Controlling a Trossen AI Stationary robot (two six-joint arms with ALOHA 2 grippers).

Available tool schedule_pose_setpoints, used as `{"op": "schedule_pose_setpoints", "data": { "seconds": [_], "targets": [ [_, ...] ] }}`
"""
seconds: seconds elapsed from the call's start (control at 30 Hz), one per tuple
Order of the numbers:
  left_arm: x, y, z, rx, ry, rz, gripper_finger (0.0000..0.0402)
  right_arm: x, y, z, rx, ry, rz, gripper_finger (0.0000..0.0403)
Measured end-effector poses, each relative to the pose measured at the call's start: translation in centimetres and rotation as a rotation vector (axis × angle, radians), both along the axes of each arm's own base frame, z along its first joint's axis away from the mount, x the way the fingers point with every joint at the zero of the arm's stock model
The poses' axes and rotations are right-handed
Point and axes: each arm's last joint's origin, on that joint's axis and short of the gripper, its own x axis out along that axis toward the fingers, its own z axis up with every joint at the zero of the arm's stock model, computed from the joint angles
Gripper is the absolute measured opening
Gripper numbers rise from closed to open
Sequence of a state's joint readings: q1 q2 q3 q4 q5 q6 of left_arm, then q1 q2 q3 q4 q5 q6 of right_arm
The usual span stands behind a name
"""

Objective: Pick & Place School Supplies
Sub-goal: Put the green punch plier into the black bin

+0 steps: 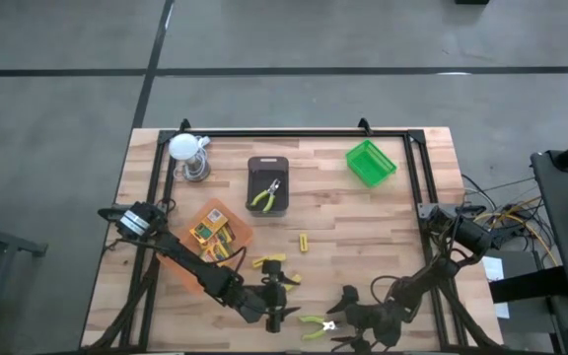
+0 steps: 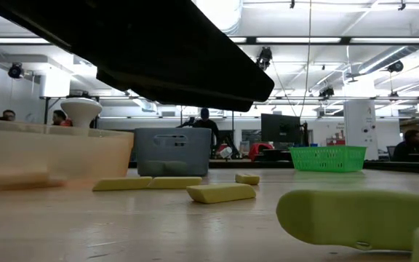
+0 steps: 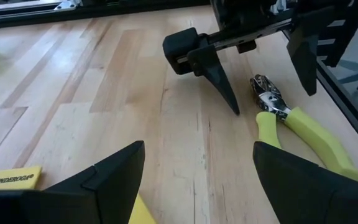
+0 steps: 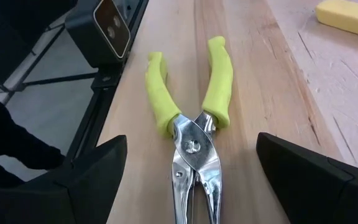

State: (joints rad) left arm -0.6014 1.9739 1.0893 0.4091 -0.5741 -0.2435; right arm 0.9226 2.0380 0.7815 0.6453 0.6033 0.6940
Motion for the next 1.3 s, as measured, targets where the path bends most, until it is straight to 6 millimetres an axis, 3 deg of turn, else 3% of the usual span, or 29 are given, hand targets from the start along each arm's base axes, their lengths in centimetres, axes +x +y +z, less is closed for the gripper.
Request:
{"op": "schedule_pose_setpoints", "data": {
  "seconds": [1.3],
  "targets": [
    [0.21,0.76,-0.44,-0.095,0.039,0.069,0.0305,0.00,0.00,0.01,-0.009,-0.003,0.005,0.0354]
  ]
}}
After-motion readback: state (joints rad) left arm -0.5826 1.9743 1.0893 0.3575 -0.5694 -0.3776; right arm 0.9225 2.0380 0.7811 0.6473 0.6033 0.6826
